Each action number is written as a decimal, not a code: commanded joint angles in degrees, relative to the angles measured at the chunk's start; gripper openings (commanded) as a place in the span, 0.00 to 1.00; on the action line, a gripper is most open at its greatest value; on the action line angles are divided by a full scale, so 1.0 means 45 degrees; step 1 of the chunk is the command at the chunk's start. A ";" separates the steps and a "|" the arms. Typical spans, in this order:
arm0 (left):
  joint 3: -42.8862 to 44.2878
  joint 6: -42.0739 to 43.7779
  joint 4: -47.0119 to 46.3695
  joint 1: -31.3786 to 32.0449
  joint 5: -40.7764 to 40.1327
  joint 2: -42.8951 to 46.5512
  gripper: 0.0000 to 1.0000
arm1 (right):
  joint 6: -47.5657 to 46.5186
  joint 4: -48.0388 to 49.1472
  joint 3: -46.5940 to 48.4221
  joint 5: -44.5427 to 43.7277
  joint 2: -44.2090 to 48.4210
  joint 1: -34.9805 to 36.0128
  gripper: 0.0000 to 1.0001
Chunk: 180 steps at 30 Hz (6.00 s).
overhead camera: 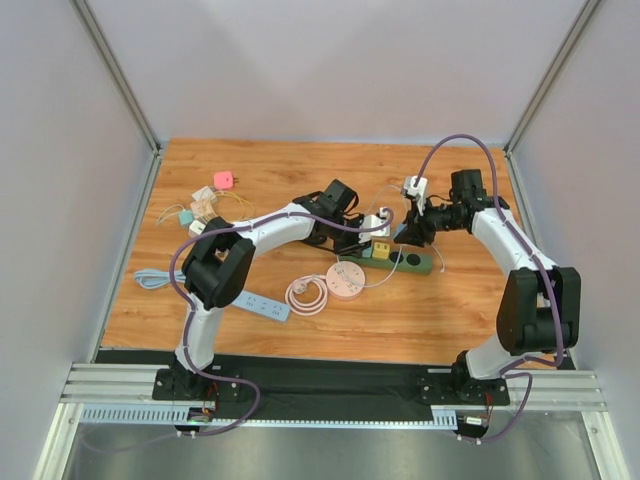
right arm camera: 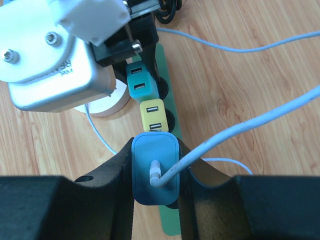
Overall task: Pull the plug off the socket
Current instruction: Remove the plug from the socket, then place the plug at the corner of the board.
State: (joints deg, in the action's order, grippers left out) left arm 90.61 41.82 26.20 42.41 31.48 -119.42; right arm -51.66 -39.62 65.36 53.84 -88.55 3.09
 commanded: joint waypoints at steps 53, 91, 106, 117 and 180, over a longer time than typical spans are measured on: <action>-1.0094 -0.9235 -0.5312 -0.0382 -0.5922 1.6592 1.00 | 0.8138 -0.1588 1.3128 -0.2081 -0.0770 0.4428 0.00; -0.8983 -0.5661 -1.3751 0.0379 -0.4614 1.1518 0.98 | 1.9039 0.7690 0.2819 -0.2922 0.2003 0.5582 0.00; -0.7773 -0.5290 -1.2346 0.0516 -0.4711 1.0736 0.49 | 1.9390 0.8061 0.2311 -0.2942 0.2237 0.5660 0.00; -0.7967 -0.5700 -1.1701 0.0516 -0.5706 1.1417 0.00 | 1.7833 0.7223 0.2486 -0.3352 0.2744 0.5582 0.82; -0.0095 -0.6697 -0.4278 -0.8839 -1.0179 1.3120 0.00 | 1.0913 0.6987 -0.3353 -0.0130 0.6085 -0.2972 1.00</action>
State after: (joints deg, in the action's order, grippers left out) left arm 90.45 14.90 9.26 4.40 -13.69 -61.21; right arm -2.79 -10.39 50.54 52.01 -60.90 -9.91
